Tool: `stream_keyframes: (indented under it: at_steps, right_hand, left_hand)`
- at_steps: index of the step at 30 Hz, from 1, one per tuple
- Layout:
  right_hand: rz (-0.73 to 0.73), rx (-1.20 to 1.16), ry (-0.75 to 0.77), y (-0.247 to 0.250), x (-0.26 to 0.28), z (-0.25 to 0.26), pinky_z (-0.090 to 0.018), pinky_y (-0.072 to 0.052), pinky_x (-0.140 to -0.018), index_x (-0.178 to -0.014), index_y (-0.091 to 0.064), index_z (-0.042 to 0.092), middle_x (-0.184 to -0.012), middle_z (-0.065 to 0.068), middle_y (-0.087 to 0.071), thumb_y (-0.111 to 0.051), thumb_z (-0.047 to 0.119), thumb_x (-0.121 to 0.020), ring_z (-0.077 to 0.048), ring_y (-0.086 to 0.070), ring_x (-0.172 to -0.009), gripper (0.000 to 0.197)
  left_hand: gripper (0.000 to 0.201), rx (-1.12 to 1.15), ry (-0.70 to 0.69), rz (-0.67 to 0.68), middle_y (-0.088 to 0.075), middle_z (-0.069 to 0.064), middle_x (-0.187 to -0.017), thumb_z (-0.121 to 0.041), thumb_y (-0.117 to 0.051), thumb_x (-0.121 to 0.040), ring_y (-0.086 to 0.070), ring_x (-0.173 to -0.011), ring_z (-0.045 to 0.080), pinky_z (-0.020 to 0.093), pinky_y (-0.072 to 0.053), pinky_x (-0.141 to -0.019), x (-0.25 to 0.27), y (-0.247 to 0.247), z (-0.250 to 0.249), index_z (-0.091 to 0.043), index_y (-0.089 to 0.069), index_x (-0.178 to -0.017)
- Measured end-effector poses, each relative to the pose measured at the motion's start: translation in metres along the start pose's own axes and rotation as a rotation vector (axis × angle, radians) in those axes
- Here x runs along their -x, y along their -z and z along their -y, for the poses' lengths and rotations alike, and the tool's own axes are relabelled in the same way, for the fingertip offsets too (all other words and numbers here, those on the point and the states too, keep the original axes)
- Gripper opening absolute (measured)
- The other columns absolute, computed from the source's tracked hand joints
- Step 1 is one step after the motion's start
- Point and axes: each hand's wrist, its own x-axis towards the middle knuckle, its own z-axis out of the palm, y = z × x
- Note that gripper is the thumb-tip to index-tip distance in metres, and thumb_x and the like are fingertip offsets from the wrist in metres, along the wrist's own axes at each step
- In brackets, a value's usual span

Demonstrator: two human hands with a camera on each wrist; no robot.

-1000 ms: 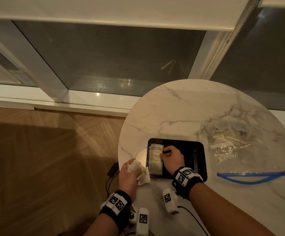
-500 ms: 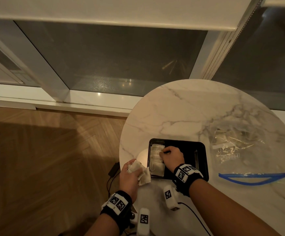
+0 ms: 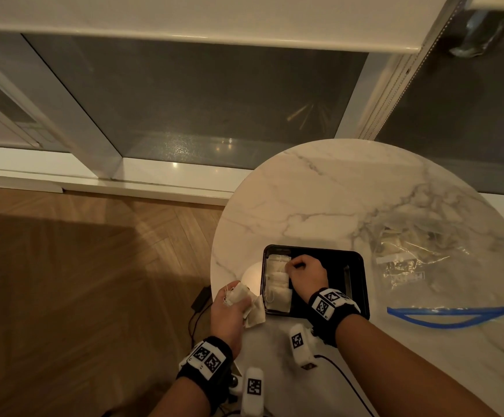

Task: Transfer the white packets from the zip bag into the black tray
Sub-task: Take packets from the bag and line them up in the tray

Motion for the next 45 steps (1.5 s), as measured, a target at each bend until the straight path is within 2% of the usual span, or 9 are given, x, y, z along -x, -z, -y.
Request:
stream_keyframes:
  at_steps: [5,10,13,24,27,31,39,43,45]
  right_hand:
    - [0.033,-0.047,-0.087,0.004,0.0,-0.01,-0.037,-0.06,-0.074,-0.089,-0.06,0.032,-0.086,0.004,-0.069,-0.071,0.037,-0.078,-0.017,-0.067,-0.08,0.017]
    - [0.13,-0.061,-0.146,0.01,0.014,-0.016,-0.039,-0.063,-0.063,-0.089,-0.06,0.021,-0.075,-0.009,-0.072,-0.079,0.018,-0.073,-0.023,-0.071,-0.061,0.025]
    - [0.108,-0.044,-0.131,0.008,0.019,-0.019,-0.043,-0.062,-0.064,-0.085,-0.062,0.022,-0.073,-0.007,-0.072,-0.078,0.017,-0.068,-0.023,-0.071,-0.058,0.025]
    - [0.114,-0.042,-0.131,-0.002,0.015,-0.019,-0.041,-0.062,-0.071,-0.079,-0.064,0.027,-0.085,-0.003,-0.072,-0.075,0.023,-0.062,-0.022,-0.071,-0.073,0.022]
    - [0.116,-0.016,-0.131,-0.002,0.016,-0.016,-0.035,-0.061,-0.074,-0.079,-0.063,0.028,-0.086,-0.003,-0.072,-0.077,0.017,-0.063,-0.018,-0.07,-0.076,0.024]
    - [0.136,-0.005,-0.13,0.004,0.019,-0.011,-0.029,-0.059,-0.063,-0.083,-0.063,0.026,-0.084,-0.005,-0.071,-0.079,0.012,-0.064,-0.018,-0.07,-0.07,0.028]
    - [0.231,0.028,-0.122,0.009,0.017,-0.01,-0.023,-0.049,-0.054,-0.095,-0.062,0.022,-0.081,-0.003,-0.069,-0.085,0.014,-0.068,-0.012,-0.065,-0.062,0.036]
    - [0.152,0.105,-0.113,0.008,0.015,-0.01,-0.025,-0.051,-0.07,-0.079,-0.068,0.021,-0.078,0.004,-0.068,-0.078,0.031,-0.078,-0.011,-0.064,-0.075,0.014]
    - [0.159,0.14,-0.124,0.008,0.015,-0.01,-0.024,-0.049,-0.067,-0.063,-0.067,0.02,-0.068,0.005,-0.065,-0.074,0.031,-0.081,-0.012,-0.063,-0.071,0.022]
  left_hand:
    - [0.037,-0.004,-0.005,0.017,-0.069,0.011,-0.101,0.004,-0.064,-0.086,-0.065,-0.091,0.023,0.038,-0.054,-0.079,0.004,-0.002,-0.004,-0.01,-0.064,-0.12]
    - [0.043,-0.044,-0.028,0.06,-0.055,0.019,-0.091,-0.004,-0.066,-0.07,-0.057,-0.074,0.019,0.034,-0.049,-0.066,0.003,-0.002,-0.005,0.007,-0.053,-0.109]
    - [0.035,-0.019,-0.014,0.061,-0.061,0.011,-0.087,-0.005,-0.066,-0.066,-0.059,-0.074,0.017,0.033,-0.049,-0.066,0.006,-0.005,-0.009,-0.007,-0.064,-0.1]
    - [0.05,-0.062,-0.003,0.055,-0.053,0.012,-0.086,-0.01,-0.065,-0.061,-0.053,-0.068,0.019,0.027,-0.044,-0.053,0.01,-0.007,-0.016,0.008,-0.051,-0.105]
    - [0.032,-0.053,-0.013,0.062,-0.052,0.012,-0.083,-0.004,-0.06,-0.066,-0.052,-0.07,0.022,0.028,-0.044,-0.053,0.013,-0.008,-0.018,0.003,-0.055,-0.097]
    - [0.019,-0.038,-0.017,0.091,-0.053,0.014,-0.08,-0.001,-0.058,-0.067,-0.052,-0.07,0.024,0.032,-0.046,-0.06,0.017,-0.009,-0.022,-0.01,-0.059,-0.084]
    - [0.034,-0.039,0.005,0.006,-0.067,0.015,-0.098,0.005,-0.066,-0.077,-0.064,-0.087,0.026,0.042,-0.054,-0.081,0.012,-0.005,-0.016,-0.011,-0.066,-0.107]
    - [0.035,-0.062,-0.014,0.023,-0.068,0.011,-0.093,0.012,-0.058,-0.084,-0.065,-0.084,0.023,0.041,-0.054,-0.079,0.015,-0.007,-0.019,-0.016,-0.069,-0.101]
    - [0.034,-0.078,-0.028,0.04,-0.063,0.01,-0.085,0.014,-0.055,-0.084,-0.061,-0.077,0.021,0.036,-0.051,-0.072,0.017,-0.008,-0.02,-0.017,-0.067,-0.088]
